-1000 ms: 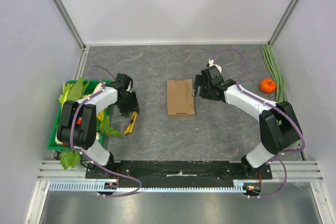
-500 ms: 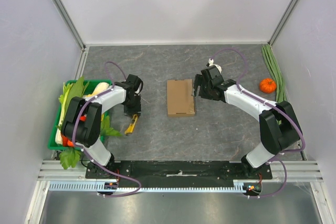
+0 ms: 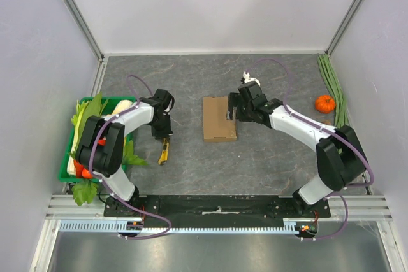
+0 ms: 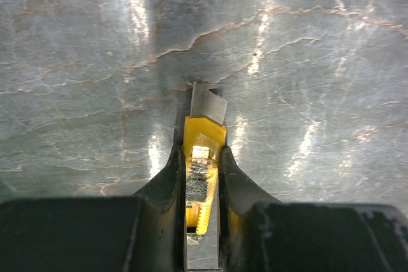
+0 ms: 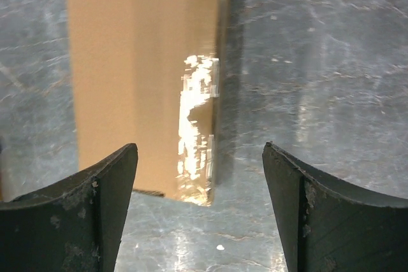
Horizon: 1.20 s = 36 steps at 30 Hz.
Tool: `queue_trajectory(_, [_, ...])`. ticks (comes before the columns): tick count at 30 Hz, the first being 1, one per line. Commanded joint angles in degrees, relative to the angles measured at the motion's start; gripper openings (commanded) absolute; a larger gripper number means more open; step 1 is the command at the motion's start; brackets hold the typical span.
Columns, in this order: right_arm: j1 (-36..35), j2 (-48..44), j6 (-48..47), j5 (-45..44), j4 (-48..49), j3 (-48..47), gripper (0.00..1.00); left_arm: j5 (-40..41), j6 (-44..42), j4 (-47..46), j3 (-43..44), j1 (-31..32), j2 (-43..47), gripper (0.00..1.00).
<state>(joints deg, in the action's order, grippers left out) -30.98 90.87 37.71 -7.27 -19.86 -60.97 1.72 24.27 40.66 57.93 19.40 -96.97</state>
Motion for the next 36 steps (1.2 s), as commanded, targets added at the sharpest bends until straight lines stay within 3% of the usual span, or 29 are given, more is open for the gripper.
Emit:
queue_trajectory(1, [-4.2, -5.9, -5.5, 1.6, 6.5, -1.1, 0.86, -4.4, 4.6, -1.7, 2.9, 0.2, 2.1, 0.03])
queue_trajectory(13, [-14.4, -7.7, -11.6, 14.2, 21.9, 2.6, 0.89, -10.8, 13.2, -1.8, 10.3, -0.4, 10.7, 0.02])
queue_trajectory(19, [-19.0, -4.1, -12.8, 13.5, 22.2, -1.9, 0.90, -17.1, 19.8, -6.3, 13.1, -0.4, 13.8, 0.02])
queue_trajectory(27, [-21.3, 1.8, -10.6, 10.1, 21.1, -8.7, 0.87, -18.8, 24.3, -8.8, 14.0, -0.4, 15.8, 0.02])
queue_trajectory(31, [-21.3, 3.9, -9.9, 8.8, 20.4, -10.7, 0.77, -20.1, 24.7, -8.8, 14.0, -0.4, 16.7, 0.02])
queue_trajectory(36, [-21.4, 5.9, -7.9, 9.5, 20.4, -12.4, 0.47, -20.1, 24.2, -7.9, 14.3, -0.5, 17.9, 0.03])
